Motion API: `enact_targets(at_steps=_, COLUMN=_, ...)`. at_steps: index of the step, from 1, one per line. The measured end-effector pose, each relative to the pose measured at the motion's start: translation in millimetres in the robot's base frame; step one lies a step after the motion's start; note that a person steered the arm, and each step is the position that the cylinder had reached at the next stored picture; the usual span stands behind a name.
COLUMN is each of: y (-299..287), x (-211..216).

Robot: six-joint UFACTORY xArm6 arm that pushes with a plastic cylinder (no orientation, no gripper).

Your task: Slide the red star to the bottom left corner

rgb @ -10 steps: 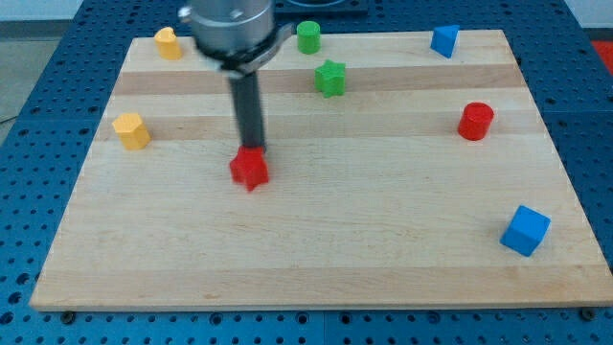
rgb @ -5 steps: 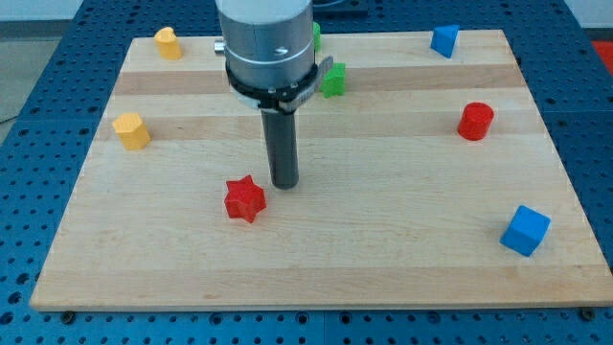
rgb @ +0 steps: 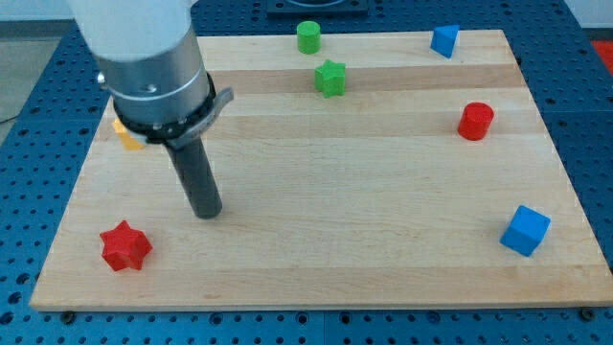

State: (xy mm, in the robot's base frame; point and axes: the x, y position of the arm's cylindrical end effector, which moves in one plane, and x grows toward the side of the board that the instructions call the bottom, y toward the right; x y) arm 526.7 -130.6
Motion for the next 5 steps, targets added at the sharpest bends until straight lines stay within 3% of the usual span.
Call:
enact_targets(at_steps=1, y=-18, x=28)
enact_targets(at_steps=3, y=-80, x=39)
enact_targets(at_steps=4, y=-91, x=34)
enact_targets(at_steps=5, y=-51, x=-12)
